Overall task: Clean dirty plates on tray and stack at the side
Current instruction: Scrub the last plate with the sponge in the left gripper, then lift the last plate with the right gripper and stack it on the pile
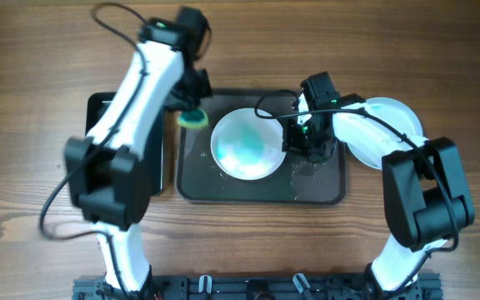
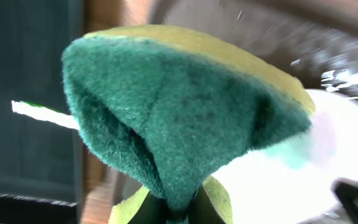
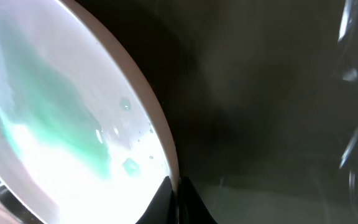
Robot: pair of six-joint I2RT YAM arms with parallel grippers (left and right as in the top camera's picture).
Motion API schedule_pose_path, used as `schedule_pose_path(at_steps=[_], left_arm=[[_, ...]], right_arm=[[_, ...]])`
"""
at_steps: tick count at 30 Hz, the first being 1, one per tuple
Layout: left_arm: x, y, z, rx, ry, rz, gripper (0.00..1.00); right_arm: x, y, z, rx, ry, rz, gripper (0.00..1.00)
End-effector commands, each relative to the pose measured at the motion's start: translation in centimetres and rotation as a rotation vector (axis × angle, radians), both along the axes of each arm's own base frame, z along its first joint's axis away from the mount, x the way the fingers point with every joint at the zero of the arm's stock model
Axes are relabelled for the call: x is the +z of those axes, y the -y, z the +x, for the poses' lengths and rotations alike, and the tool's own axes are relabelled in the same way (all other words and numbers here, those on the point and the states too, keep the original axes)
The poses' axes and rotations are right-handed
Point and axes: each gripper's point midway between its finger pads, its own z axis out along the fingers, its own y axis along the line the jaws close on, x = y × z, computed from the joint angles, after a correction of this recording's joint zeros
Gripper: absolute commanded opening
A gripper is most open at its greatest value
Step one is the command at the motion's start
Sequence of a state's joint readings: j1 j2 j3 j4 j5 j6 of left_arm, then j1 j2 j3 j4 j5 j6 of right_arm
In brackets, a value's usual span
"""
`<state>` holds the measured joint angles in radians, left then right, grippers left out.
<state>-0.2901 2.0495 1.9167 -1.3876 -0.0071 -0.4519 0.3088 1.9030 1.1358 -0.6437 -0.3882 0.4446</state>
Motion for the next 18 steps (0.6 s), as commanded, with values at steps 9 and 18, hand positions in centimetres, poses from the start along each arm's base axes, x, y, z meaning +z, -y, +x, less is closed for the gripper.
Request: schedule_pose_path(at_steps=[9,18], left_arm=[[7.5,-9.3,0.9,0.143,0.177,0.007,0.04],[7.1,-9.4,0.7,0.144,0.164,0.008,0.04]], right_arm=[[12.9,2.8,1.7,0.052,0.611,-0.619,0.04],[21.7,2.9,0.0,0.057,0.996,-1.083,0.04]])
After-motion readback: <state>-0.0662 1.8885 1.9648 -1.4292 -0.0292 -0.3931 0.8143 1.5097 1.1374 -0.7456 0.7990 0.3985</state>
